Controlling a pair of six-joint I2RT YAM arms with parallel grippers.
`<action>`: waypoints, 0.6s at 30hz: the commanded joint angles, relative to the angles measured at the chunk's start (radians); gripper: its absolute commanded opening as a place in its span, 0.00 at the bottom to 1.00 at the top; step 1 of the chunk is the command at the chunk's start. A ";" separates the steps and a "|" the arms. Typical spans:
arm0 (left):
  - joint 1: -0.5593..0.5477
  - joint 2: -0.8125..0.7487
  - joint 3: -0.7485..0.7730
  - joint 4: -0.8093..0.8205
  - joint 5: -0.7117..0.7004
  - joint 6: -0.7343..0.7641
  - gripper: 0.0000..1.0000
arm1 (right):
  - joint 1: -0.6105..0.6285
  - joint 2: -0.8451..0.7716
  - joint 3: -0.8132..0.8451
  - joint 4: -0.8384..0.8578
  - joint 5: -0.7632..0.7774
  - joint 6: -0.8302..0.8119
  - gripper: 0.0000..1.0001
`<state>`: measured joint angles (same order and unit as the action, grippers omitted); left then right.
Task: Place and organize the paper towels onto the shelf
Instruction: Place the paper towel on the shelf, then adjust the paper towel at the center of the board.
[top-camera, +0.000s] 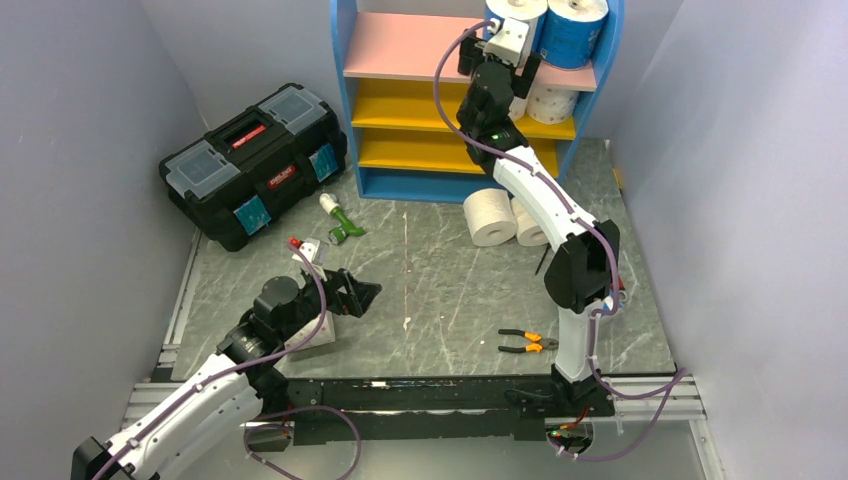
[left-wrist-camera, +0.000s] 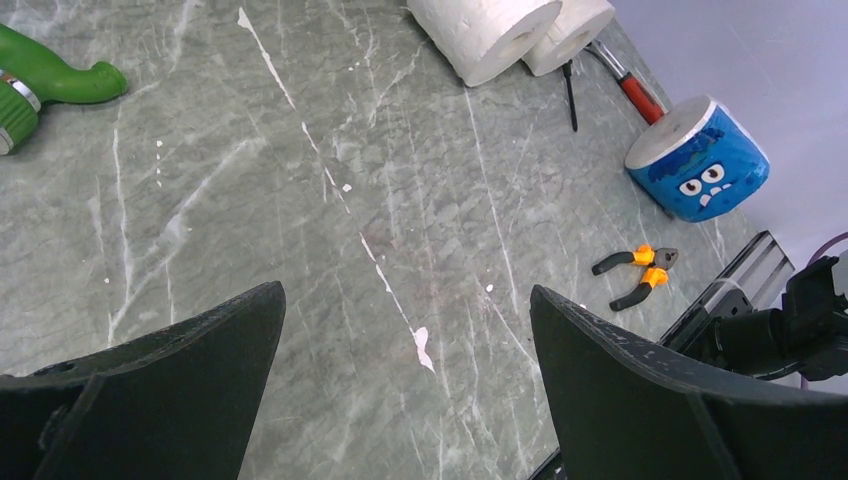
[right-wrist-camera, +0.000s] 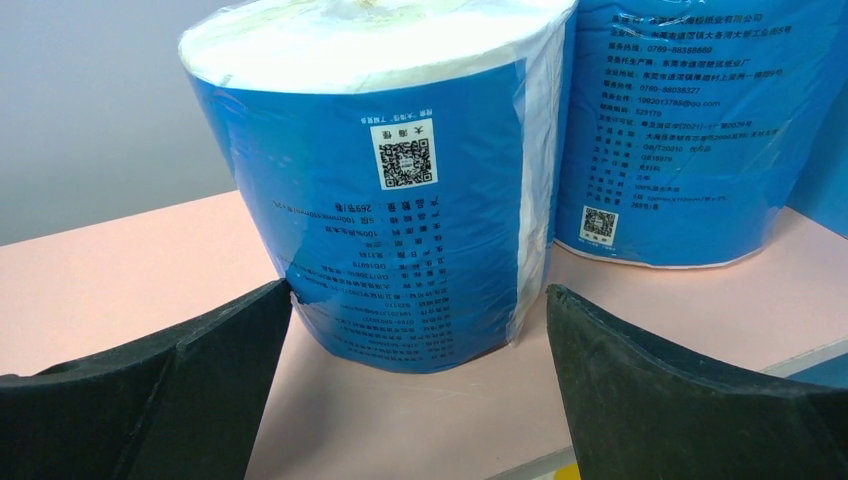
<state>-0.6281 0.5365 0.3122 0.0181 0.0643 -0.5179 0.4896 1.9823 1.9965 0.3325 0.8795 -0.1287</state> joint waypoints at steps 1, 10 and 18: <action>-0.004 -0.028 0.011 0.025 0.017 -0.017 0.99 | 0.021 -0.100 -0.026 0.014 0.003 -0.022 1.00; -0.003 -0.131 0.005 -0.041 -0.016 -0.037 0.99 | 0.104 -0.287 -0.063 -0.190 -0.031 0.061 1.00; -0.004 -0.182 0.031 -0.088 -0.052 -0.050 0.99 | 0.104 -0.494 -0.064 -0.560 -0.265 0.380 1.00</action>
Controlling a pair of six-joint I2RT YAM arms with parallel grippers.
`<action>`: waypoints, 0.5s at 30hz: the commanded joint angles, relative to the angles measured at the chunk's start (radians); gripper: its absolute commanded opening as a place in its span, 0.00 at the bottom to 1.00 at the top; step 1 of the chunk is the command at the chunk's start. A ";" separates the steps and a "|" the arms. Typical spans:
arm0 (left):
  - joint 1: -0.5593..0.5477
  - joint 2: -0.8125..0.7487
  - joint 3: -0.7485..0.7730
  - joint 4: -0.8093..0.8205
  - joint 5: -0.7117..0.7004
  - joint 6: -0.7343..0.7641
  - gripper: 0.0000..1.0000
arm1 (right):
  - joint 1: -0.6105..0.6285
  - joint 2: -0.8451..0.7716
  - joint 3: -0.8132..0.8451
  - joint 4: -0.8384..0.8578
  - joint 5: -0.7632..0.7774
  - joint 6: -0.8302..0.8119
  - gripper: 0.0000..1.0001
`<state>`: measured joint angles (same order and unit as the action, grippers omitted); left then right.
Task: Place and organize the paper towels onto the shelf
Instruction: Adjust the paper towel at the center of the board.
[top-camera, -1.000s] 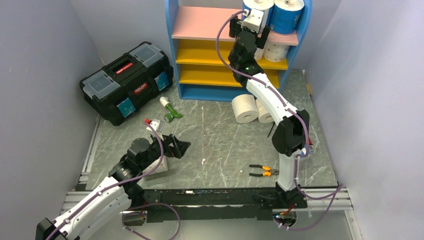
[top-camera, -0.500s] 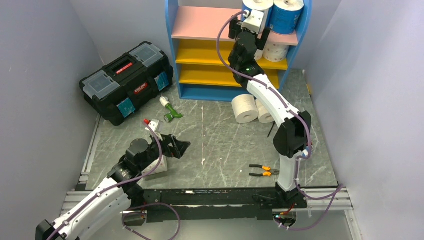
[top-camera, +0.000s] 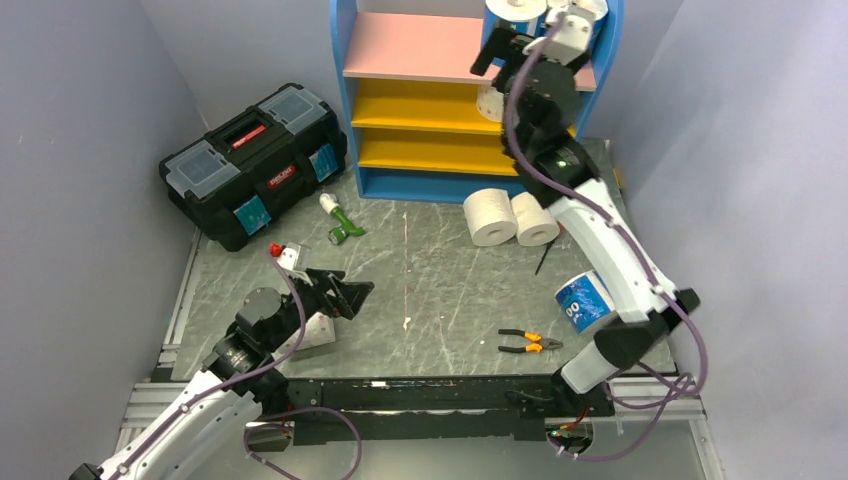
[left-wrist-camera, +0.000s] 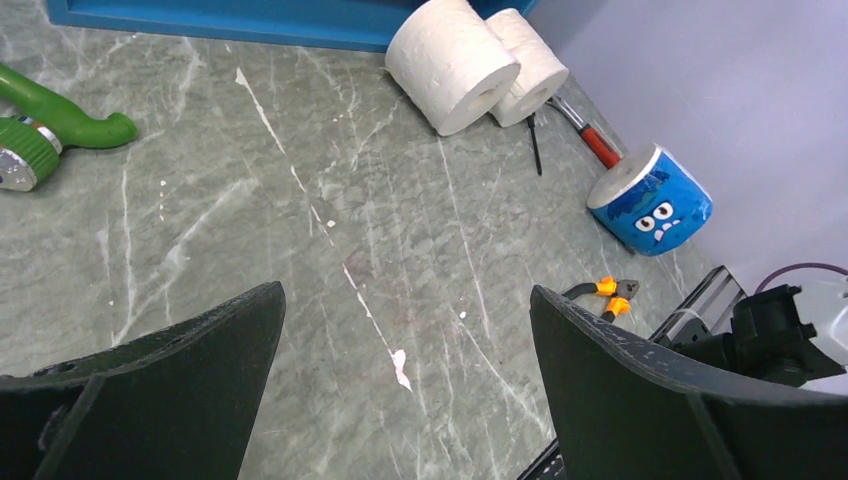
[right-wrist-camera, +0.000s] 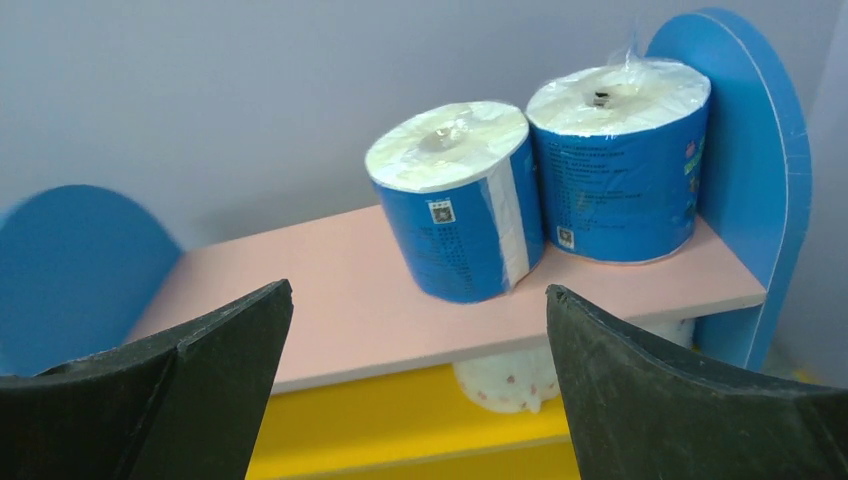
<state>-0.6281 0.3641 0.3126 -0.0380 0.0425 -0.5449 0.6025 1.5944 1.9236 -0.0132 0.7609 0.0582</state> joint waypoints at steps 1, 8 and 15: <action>-0.004 -0.012 0.034 -0.036 -0.035 -0.030 0.99 | -0.010 -0.148 -0.027 -0.219 -0.180 0.215 1.00; -0.006 -0.041 0.019 -0.047 -0.075 -0.045 0.99 | -0.024 -0.419 -0.291 -0.225 -0.301 0.315 1.00; -0.006 -0.015 0.042 -0.086 -0.115 -0.029 0.99 | -0.026 -0.510 -0.417 -0.382 -0.458 0.362 1.00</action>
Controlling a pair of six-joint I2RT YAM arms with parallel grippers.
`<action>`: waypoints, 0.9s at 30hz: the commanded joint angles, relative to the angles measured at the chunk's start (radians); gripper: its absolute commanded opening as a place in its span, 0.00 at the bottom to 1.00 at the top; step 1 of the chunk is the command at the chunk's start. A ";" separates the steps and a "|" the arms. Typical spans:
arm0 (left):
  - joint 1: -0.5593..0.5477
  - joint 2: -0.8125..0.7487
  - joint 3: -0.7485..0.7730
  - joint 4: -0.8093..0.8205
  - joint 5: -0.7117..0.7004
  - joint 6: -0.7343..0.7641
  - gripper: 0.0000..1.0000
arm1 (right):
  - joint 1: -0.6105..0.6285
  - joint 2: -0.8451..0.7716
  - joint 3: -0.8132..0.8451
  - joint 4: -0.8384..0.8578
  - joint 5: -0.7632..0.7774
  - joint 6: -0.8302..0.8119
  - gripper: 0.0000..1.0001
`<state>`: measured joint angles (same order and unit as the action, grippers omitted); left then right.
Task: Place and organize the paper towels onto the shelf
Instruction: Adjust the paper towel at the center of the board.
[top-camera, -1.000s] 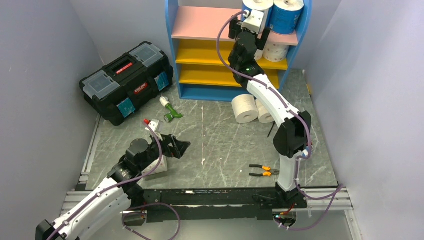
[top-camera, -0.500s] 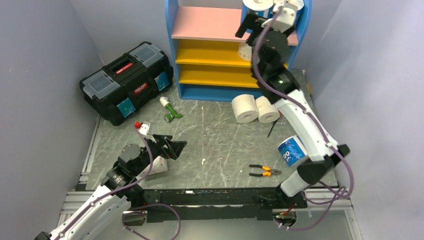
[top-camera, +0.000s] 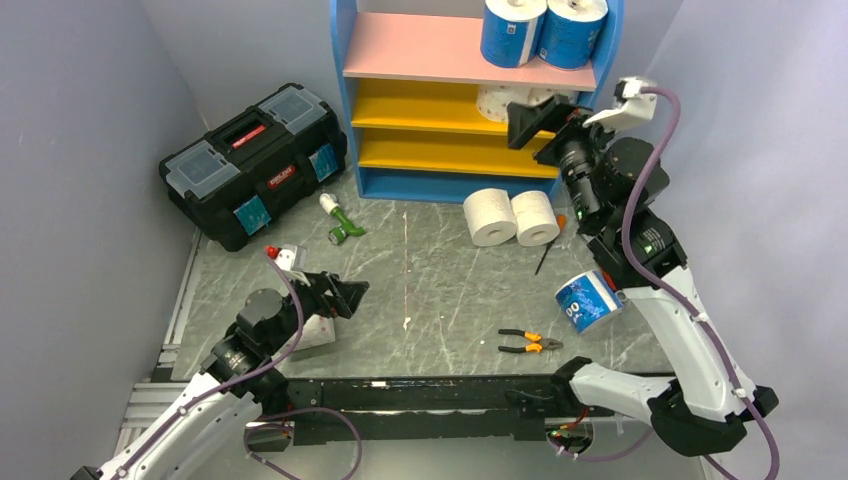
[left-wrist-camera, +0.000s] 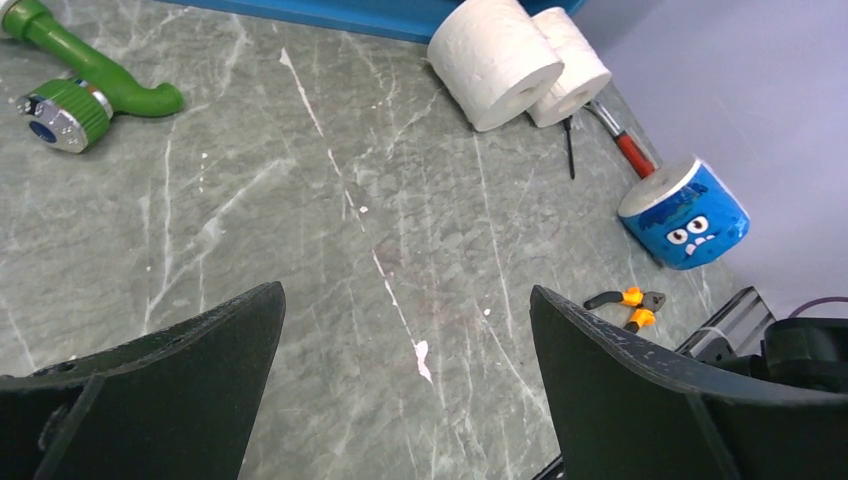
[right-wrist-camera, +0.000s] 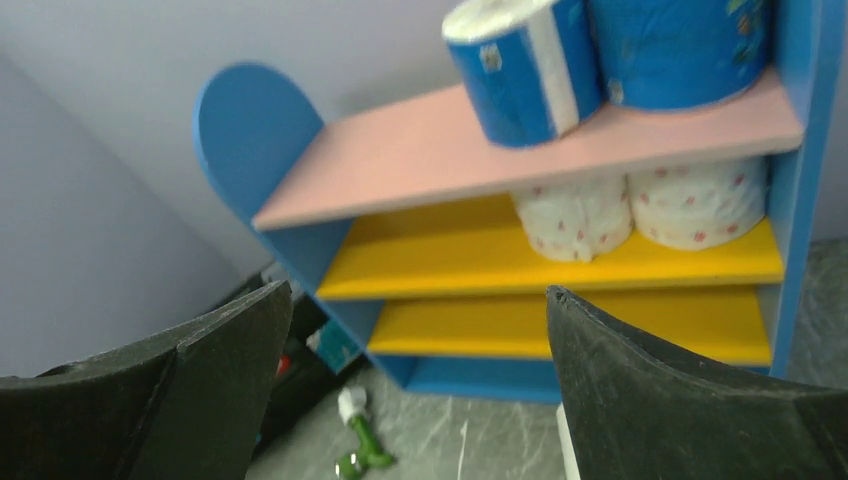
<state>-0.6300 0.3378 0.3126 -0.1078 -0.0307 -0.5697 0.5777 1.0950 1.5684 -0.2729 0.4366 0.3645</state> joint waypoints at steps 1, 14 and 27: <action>-0.004 0.017 0.044 -0.021 -0.048 -0.005 0.99 | -0.001 -0.011 -0.079 -0.149 -0.154 0.066 1.00; -0.023 0.106 0.105 -0.101 -0.105 0.024 0.99 | 0.000 -0.150 -0.579 -0.219 -0.177 0.226 1.00; -0.024 0.211 0.060 -0.004 -0.051 -0.047 1.00 | -0.003 -0.359 -0.913 -0.163 -0.055 0.393 1.00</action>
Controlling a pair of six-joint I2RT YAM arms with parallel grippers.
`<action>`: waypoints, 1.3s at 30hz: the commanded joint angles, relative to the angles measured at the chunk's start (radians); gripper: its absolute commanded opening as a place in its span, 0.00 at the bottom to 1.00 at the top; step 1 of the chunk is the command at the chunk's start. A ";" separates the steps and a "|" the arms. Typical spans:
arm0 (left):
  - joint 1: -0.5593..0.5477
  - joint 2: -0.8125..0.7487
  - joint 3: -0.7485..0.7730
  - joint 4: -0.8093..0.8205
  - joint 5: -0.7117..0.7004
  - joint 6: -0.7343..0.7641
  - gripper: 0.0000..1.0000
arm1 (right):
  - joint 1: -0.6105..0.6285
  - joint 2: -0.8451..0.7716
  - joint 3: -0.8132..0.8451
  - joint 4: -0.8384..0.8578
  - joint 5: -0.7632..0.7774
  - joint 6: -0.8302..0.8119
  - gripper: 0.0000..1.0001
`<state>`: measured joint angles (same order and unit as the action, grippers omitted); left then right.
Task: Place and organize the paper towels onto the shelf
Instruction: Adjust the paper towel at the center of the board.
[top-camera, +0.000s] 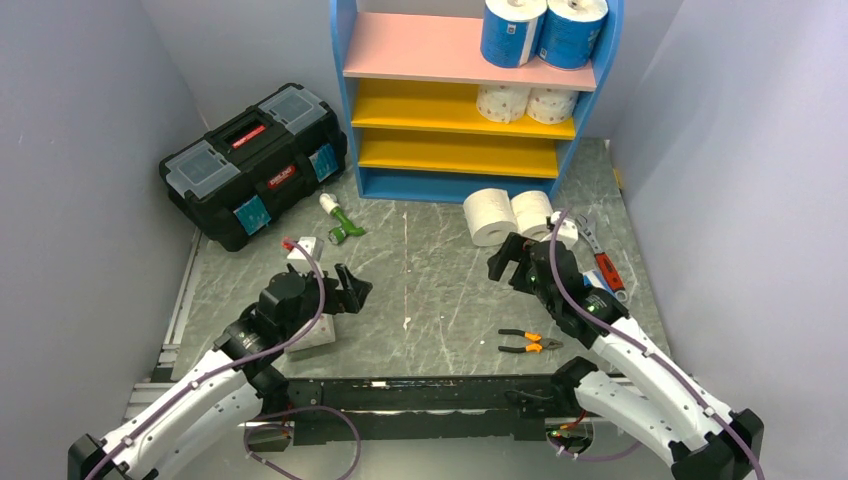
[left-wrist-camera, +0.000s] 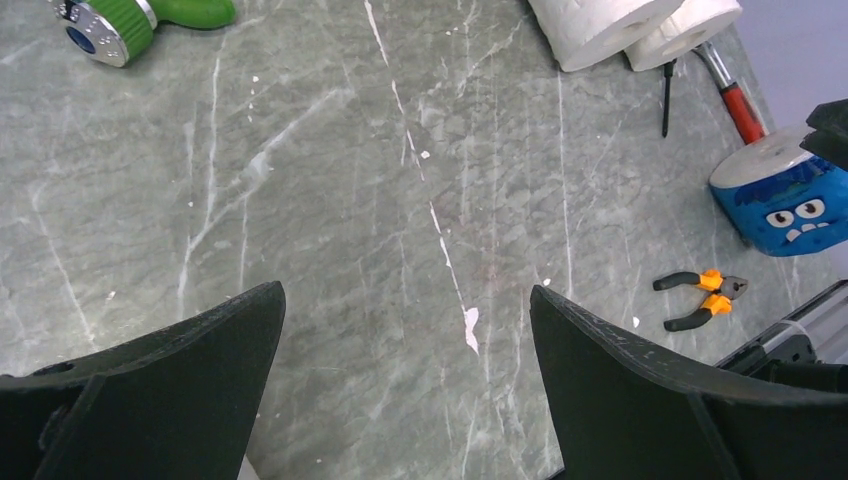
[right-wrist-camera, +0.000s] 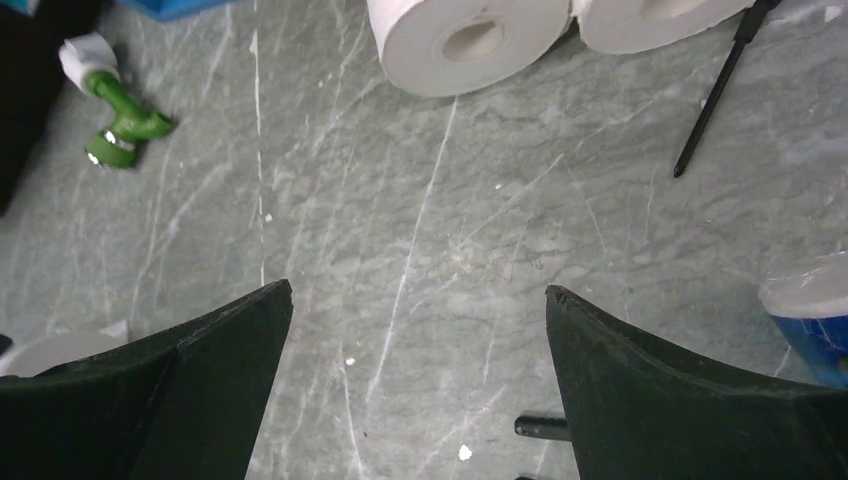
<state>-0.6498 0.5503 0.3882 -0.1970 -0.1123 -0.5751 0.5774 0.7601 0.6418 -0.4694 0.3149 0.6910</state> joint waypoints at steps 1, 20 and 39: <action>-0.004 -0.006 -0.028 0.102 0.037 -0.049 1.00 | -0.003 -0.023 0.020 0.007 0.098 0.091 1.00; -0.007 0.053 -0.102 0.259 0.151 -0.100 0.99 | -0.004 -0.101 0.041 -0.102 0.273 0.259 1.00; -0.021 0.200 -0.143 0.427 0.222 -0.159 0.99 | -0.119 -0.143 0.075 -0.180 0.281 0.248 0.99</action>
<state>-0.6613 0.7269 0.2260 0.2569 0.0765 -0.7162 0.5041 0.6720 0.7975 -0.8772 0.7372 1.0370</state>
